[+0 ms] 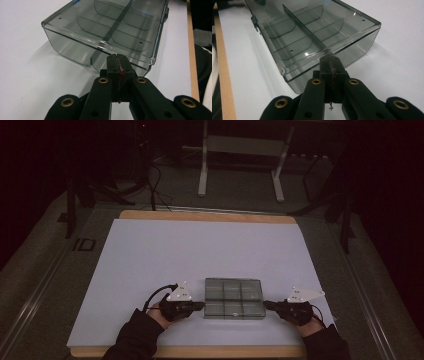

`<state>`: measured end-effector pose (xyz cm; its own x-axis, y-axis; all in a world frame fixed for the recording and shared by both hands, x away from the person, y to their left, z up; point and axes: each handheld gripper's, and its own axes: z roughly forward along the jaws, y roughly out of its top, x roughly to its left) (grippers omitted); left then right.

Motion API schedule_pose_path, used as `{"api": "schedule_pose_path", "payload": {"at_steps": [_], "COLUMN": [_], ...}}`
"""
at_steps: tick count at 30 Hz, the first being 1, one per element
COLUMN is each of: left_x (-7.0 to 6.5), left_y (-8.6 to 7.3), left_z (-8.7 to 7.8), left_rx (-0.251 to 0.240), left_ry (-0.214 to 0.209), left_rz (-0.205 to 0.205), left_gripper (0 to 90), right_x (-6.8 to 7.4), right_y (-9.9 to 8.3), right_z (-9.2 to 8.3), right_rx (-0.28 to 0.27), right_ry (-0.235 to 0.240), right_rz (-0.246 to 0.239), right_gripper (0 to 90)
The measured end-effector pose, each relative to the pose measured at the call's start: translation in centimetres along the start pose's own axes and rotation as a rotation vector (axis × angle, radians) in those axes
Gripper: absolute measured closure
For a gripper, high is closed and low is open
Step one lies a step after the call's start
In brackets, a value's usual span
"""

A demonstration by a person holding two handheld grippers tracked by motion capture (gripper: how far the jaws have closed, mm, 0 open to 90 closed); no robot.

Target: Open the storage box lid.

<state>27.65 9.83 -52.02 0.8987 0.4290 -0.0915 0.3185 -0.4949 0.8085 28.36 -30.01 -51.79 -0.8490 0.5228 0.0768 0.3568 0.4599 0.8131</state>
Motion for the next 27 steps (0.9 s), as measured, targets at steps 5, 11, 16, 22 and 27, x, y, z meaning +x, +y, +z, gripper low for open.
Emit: {"api": "schedule_pose_path", "payload": {"at_steps": [5, 11, 16, 22, 27], "left_x": [0.1, 0.2, 0.6, 1.3, 1.5], "left_y": [0.2, 0.7, 1.2, 1.5, 2.0], "left_z": [0.0, 0.0, -0.1, -0.2, -0.3], "left_rx": [-0.015, -0.032, -0.059, -0.099, -0.117], "left_ry": [0.000, 0.020, 0.052, 0.078, 0.096], "left_rz": [-0.013, -0.017, -0.030, -0.070, -0.062], "left_gripper": [90.0, 88.5, 78.1, 70.3, 69.5], "right_x": [0.0, -0.1, -0.3, -0.3, -0.4], "right_y": [0.2, 0.8, 1.5, 2.1, 2.5], "right_z": [0.0, 0.0, -0.1, -0.1, -0.3], "right_rx": [-0.002, -0.007, -0.018, -0.039, -0.049], "right_ry": [0.000, -0.005, -0.012, -0.025, -0.040], "right_rz": [-0.002, -0.007, -0.007, -0.004, -0.022], "right_gripper": [89.9, 86.5, 80.7, 74.6, 73.7]}}
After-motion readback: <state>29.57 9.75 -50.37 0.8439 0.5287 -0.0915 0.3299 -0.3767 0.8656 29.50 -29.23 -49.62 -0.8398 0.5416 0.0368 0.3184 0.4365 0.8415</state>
